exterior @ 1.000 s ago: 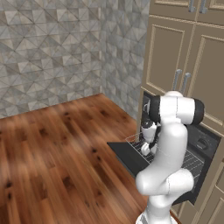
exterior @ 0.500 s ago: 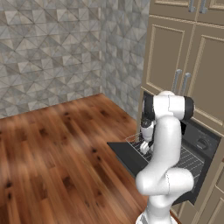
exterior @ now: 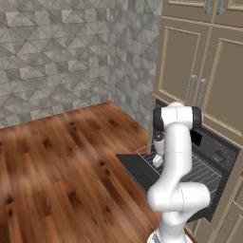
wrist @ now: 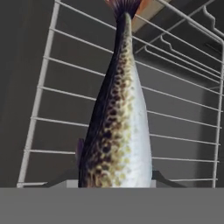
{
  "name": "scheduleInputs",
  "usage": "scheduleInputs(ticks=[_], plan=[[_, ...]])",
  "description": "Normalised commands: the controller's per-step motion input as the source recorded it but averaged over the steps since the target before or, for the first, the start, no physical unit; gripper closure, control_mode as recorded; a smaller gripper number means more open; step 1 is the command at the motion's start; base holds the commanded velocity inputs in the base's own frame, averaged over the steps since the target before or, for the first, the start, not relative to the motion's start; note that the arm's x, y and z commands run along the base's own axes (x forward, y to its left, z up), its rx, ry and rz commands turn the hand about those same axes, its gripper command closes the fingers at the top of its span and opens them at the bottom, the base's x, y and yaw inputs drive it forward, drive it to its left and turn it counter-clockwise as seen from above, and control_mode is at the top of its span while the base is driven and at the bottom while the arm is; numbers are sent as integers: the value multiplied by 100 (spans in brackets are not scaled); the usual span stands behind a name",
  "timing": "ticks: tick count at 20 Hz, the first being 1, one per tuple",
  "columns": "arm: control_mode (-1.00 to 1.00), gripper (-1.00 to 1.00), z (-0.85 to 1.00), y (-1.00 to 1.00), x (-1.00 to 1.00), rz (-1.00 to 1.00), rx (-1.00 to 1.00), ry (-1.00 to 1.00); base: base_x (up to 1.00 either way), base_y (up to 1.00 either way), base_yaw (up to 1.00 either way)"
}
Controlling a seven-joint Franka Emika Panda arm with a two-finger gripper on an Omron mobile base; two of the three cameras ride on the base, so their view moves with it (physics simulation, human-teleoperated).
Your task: Place the fish on the rack of the oven, and slide the rack back inside. Close the oven door.
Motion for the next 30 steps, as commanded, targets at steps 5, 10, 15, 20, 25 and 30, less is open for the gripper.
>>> scheduleInputs(ticks=[5, 10, 15, 20, 25, 30], plan=[[-100, 100, -35, -15, 21, -2, 0, -2, 0, 0, 0], [-100, 100, -37, -16, 14, -3, 0, -2, 0, 0, 0], [-100, 100, -36, -19, 9, -3, 0, -2, 0, 0, 0], [-100, 100, -34, -13, 9, -3, 0, -3, 0, 0, 0], [-100, 100, -33, -11, 11, -2, 0, -5, 0, 0, 0], [-100, -100, -48, 1, 1, -1, 0, -12, 0, 0, 0]])
